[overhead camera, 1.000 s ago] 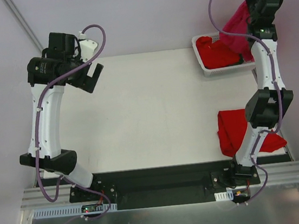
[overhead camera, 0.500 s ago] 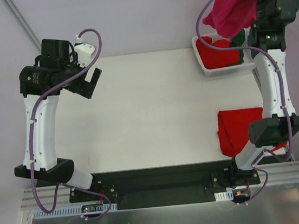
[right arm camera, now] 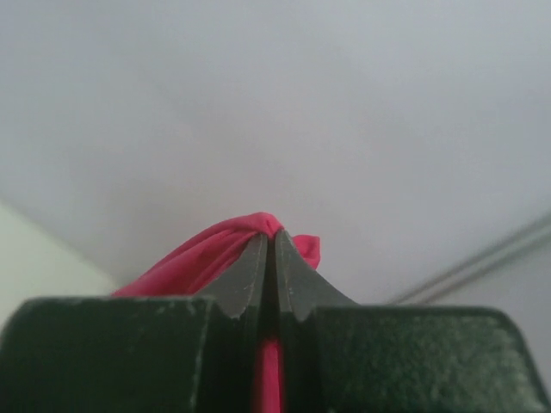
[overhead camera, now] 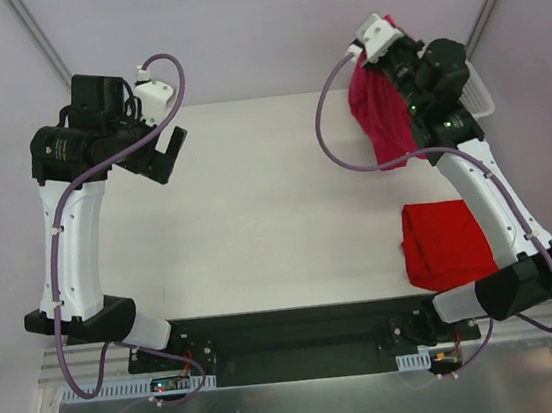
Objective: Fold and stack the t-shirts
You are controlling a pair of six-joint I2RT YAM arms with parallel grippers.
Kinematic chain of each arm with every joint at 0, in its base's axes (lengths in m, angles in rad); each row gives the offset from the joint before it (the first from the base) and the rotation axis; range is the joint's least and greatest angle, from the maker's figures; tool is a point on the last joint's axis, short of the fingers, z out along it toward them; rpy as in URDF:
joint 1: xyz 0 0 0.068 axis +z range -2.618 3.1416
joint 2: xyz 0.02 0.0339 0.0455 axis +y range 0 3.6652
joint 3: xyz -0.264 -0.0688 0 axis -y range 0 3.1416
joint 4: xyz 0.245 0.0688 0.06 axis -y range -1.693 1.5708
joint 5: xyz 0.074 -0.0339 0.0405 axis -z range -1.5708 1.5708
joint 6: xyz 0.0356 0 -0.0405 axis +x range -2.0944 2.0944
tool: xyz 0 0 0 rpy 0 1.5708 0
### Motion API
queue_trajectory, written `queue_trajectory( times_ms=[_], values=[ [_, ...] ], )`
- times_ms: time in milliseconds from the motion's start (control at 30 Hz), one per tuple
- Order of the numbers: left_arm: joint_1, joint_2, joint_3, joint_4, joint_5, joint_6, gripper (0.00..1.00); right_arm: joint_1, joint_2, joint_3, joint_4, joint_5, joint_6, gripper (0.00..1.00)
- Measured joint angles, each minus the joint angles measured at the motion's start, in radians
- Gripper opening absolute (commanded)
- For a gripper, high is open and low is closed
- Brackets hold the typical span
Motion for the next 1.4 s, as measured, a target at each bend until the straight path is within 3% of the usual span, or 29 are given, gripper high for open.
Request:
queue_trajectory(
  times_ms=[300, 600, 833, 1100, 1400],
  values=[
    [0.000, -0.056, -0.041, 0.012, -0.009, 0.013, 0.99, 0.332, 0.021, 0.019, -0.274, 0.036, 0.024, 0.01],
    [0.000, -0.173, -0.217, 0.062, -0.058, 0.053, 0.99, 0.394, 0.007, 0.229, -0.366, 0.129, -0.008, 0.01],
    [0.000, -0.175, -0.257, 0.111, -0.079, 0.058, 0.99, 0.496, -0.049, 0.238, -0.402, 0.168, -0.042, 0.01],
    [0.000, -0.176, -0.299, 0.206, -0.175, 0.055, 0.99, 0.561, -0.013, 0.236, -0.466, 0.170, -0.039, 0.01],
    [0.043, -0.190, -0.342, 0.269, -0.252, 0.047, 0.99, 0.604, 0.075, 0.212, -0.424, 0.155, -0.021, 0.01]
  ],
)
